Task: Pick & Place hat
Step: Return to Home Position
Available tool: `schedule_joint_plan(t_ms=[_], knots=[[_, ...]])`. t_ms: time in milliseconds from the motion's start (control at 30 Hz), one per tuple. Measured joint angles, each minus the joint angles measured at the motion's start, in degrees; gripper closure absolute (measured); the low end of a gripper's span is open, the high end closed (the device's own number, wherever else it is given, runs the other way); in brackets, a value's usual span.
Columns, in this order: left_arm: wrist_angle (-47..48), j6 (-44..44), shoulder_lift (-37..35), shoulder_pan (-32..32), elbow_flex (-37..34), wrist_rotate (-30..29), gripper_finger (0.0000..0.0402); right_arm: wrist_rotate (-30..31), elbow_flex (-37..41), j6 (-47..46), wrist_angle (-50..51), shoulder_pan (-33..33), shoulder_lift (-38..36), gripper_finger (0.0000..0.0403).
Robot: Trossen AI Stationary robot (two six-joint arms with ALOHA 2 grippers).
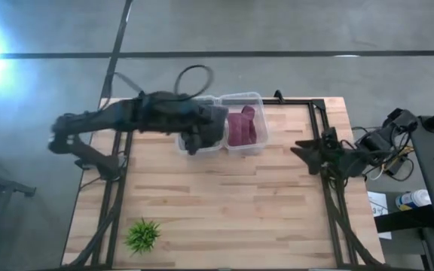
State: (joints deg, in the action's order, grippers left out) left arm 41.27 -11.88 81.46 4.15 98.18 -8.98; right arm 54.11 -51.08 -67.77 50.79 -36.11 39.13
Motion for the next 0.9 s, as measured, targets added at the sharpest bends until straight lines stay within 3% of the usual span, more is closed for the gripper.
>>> schedule_joint_plan(t_ms=[200, 300, 433, 600, 767, 900], knots=[[-21.8, -3.4, -17.4, -2.4, -28.5, 3.7, 0.028, -0.2, 6.3, 12.1, -23.1, 0.0, -0.4, 0.0174], [-26.9, -4.5, -26.2, -2.6, -38.7, 4.2, 0.028, -0.6, 7.5, 21.1, -30.3, 0.0, -0.9, 0.0174], [-25.8, -8.2, -36.5, -2.1, -48.8, 4.9, 0.028, 0.3, 7.6, 29.2, -28.3, 0.1, -2.0, 0.0174], [-23.5, -20.3, -48.9, -1.7, -57.9, 4.4, 0.028, 2.9, 7.6, 26.0, -25.9, 0.3, -4.5, 0.0174], [-33.6, -16.3, -59.2, -3.1, -67.8, 18.8, 0.028, 2.9, 8.2, 32.4, -25.8, 0.3, -5.1, 0.0174], [-39.9, -16.1, -66.0, -3.1, -75.8, 22.0, 0.028, 2.9, 11.4, 32.5, -25.9, 0.3, -6.0, 0.0174]])
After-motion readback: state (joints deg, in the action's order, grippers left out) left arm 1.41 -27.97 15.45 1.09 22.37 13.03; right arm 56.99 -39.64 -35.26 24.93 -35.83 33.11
